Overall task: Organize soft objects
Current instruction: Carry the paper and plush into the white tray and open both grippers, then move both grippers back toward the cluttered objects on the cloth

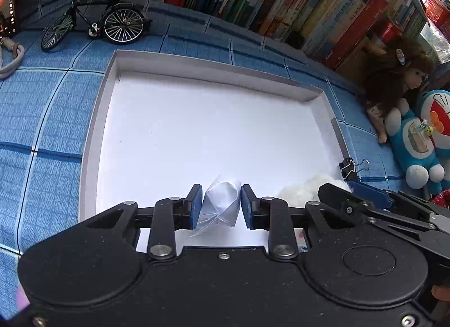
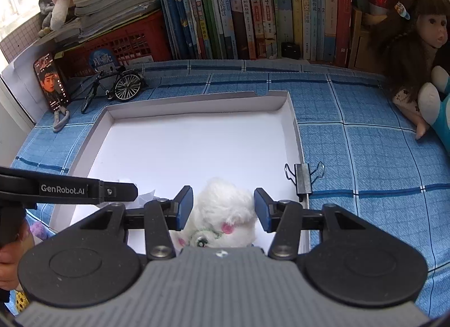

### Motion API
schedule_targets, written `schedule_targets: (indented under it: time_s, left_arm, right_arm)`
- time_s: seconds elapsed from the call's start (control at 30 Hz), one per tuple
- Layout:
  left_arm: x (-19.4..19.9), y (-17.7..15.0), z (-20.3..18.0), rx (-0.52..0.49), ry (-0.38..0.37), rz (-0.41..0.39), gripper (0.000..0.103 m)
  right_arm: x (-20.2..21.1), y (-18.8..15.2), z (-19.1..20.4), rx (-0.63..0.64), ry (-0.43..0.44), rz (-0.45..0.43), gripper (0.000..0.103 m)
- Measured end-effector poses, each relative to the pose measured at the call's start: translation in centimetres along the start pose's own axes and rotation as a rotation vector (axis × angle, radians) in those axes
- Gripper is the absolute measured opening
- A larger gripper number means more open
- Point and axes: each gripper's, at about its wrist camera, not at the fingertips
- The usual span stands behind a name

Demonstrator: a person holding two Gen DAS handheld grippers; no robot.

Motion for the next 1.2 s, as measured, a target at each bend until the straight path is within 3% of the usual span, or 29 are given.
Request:
schedule_targets:
  time_s: [0.07,0.13,0.4,0.57,0.87,1.2]
  left_arm:
    - [0.1,0.0,0.0,0.006,-0.002,0.005,0.041]
    - [0.5,-0.1,0.0,0.003,-0.01,-0.003,0.043]
    - [4.7,-1.3,-0.9,-0.07,-0.032,-0.101,0.065]
    - [8.3,-3.8,-1.6,-0.151,-0.036,-0.185,0.077]
    - [14.1,-10.7,-1.5,-0.23,-0.073,-0.343,0.084]
    - [16.7,-18.8,0.3,-0.255,-0.072,-0.454,0.089]
  right_arm:
    - [0.4,0.0,0.1,0.006,0.005,-0.017,0.055]
    - [1.0,0.0,0.2,0.018,0.005,-0.036,0.064]
    - [4.3,-0.6,1.3,0.044,0.034,-0.137,0.077]
    - [7.6,-2.4,2.3,0.086,0.06,-0.218,0.085]
    - [14.5,-8.2,4.6,0.209,0.113,-0.378,0.096]
    - [16.7,-16.0,6.9,0.351,0.087,-0.446,0.103]
Point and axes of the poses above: each gripper's, at about its wrist camera, not at the fingertips, and x roughly against the way its jaws point, z to its left, y to its top, and after that the axes turned 3 degrees about z, right-handed
